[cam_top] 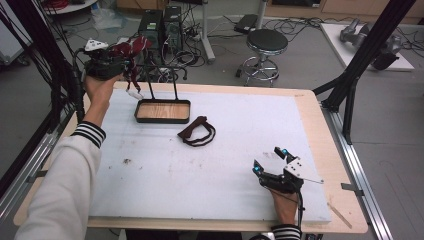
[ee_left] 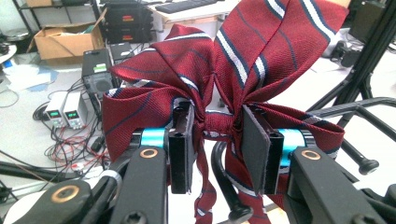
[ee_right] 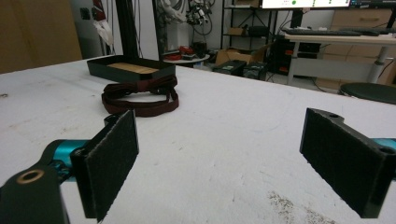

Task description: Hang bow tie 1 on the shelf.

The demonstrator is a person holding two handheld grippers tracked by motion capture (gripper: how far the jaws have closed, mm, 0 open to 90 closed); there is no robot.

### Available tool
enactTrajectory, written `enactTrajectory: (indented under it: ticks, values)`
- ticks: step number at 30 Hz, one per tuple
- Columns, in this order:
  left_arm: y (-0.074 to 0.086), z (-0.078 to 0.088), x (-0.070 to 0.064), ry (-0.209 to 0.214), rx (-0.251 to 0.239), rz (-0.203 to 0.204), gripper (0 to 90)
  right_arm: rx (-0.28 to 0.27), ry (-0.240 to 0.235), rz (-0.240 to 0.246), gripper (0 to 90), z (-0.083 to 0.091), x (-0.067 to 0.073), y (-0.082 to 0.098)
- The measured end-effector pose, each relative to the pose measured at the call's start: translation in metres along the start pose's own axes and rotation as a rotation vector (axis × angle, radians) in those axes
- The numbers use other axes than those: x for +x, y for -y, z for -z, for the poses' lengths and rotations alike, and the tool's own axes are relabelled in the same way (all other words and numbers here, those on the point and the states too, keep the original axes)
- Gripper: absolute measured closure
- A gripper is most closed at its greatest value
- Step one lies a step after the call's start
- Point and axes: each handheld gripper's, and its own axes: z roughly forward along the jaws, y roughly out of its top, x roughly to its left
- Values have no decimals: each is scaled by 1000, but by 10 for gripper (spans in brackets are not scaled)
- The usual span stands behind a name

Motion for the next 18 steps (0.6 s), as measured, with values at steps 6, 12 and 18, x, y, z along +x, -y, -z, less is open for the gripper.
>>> enactTrajectory:
  ticks: [6, 12, 18]
  values:
    - [5, 1, 3, -22, 12, 2, 649, 0, -1, 1, 109, 0, 0, 0]
    - [11, 6, 9, -66, 23, 26, 649, -1, 2, 3, 109, 0, 0, 0]
    - [16, 7, 15, -74, 49, 54, 641, 3, 1, 1, 109, 0, 1, 0]
